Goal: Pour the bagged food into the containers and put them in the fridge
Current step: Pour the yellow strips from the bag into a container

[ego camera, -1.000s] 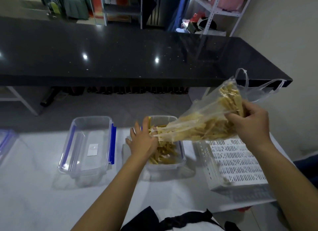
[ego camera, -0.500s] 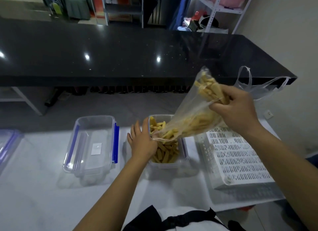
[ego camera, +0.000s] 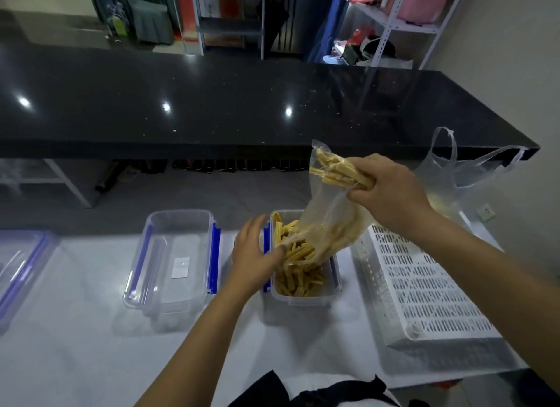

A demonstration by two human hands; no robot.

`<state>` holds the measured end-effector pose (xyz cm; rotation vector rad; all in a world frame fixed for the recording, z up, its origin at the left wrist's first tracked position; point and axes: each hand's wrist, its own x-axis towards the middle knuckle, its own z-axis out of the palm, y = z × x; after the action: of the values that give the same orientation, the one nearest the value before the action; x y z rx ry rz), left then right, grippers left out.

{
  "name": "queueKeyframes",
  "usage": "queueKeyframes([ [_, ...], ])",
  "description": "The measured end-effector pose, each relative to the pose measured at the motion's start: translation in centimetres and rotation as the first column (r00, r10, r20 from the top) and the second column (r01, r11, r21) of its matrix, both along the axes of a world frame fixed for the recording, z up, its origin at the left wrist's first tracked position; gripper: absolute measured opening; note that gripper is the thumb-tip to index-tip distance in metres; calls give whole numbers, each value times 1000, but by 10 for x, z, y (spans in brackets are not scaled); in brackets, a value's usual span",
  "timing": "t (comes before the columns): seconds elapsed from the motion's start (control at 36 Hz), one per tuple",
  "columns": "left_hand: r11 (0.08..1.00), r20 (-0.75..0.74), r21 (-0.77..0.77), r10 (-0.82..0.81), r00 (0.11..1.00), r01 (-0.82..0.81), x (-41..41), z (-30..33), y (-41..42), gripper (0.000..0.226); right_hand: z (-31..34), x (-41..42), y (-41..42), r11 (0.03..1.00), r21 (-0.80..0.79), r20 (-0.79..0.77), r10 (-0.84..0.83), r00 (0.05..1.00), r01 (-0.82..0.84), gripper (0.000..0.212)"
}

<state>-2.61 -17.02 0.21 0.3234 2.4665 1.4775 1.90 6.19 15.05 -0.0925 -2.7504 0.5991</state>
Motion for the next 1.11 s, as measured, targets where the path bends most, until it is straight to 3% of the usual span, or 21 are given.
queueKeyframes([
  [0.08,984,-8,177,10,1000,-8,-7,31,-4,67,2,-1,-1,999,40,15,29,999,-30,43],
  [0.25,875,-9,465,-148,989,136,-28,101,5,65,1,-2,-9,991,103,56,76,996,-81,45],
  [0.33,843,4,492,-254,967,219,-33,117,16,51,1,-2,-14,987,138,59,79,995,-86,47],
  [0.47,842,-25,520,-154,988,144,-35,123,25,19,-4,-2,-19,974,207,68,81,994,-93,47],
  [0.86,847,24,531,-58,998,37,-38,125,17,19,-17,6,-1,992,121,81,20,996,-30,25],
  [1.11,810,48,587,-35,998,0,-47,122,11,18,-13,13,15,997,74,214,19,977,-36,14],
])
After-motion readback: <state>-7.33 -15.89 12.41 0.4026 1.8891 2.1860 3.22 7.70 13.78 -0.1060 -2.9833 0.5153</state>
